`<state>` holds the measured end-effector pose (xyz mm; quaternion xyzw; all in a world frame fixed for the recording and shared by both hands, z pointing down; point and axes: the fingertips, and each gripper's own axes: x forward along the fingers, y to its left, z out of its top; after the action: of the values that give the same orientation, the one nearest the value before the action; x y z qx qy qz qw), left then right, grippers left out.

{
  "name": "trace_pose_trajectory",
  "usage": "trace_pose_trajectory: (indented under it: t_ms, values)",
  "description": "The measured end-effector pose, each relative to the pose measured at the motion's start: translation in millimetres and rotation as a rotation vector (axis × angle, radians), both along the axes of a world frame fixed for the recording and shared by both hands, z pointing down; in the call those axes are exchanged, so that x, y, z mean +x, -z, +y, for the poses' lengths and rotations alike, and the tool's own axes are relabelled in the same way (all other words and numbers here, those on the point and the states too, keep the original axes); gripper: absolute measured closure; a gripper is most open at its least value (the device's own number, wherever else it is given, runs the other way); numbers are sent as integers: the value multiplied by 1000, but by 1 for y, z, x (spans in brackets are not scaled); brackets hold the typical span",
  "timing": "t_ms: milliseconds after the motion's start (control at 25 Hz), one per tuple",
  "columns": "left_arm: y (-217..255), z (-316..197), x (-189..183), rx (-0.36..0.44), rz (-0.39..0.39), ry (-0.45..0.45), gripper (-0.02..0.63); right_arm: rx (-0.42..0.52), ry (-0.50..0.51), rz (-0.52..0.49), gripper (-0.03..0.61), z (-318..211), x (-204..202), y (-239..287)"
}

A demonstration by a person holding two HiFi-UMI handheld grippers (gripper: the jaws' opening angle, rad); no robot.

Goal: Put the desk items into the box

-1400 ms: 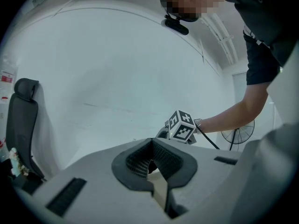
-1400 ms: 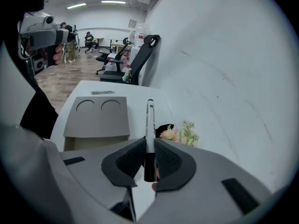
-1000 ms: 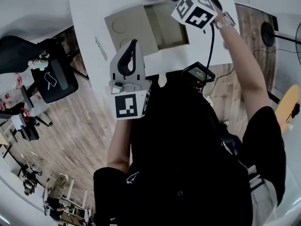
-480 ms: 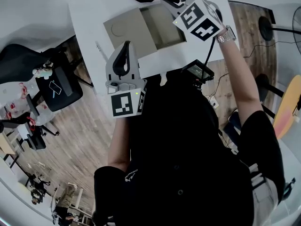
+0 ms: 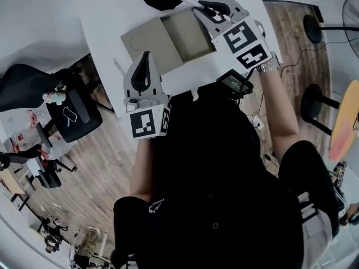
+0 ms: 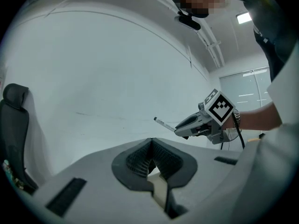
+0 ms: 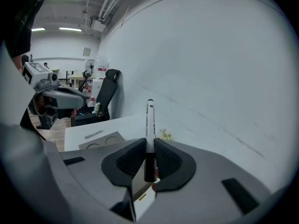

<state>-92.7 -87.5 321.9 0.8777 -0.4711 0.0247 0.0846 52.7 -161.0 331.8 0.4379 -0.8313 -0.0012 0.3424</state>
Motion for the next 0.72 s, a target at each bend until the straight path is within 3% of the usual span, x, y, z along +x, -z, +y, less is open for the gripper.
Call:
trace_pose_trajectory:
  t_ms: [280, 720]
  values:
    - [9, 9, 15, 20, 2, -21, 606, 51, -93, -104, 515, 29, 27, 27]
    - [17, 10, 34, 27, 4, -56, 606, 66, -184, -167, 515, 66, 49, 36]
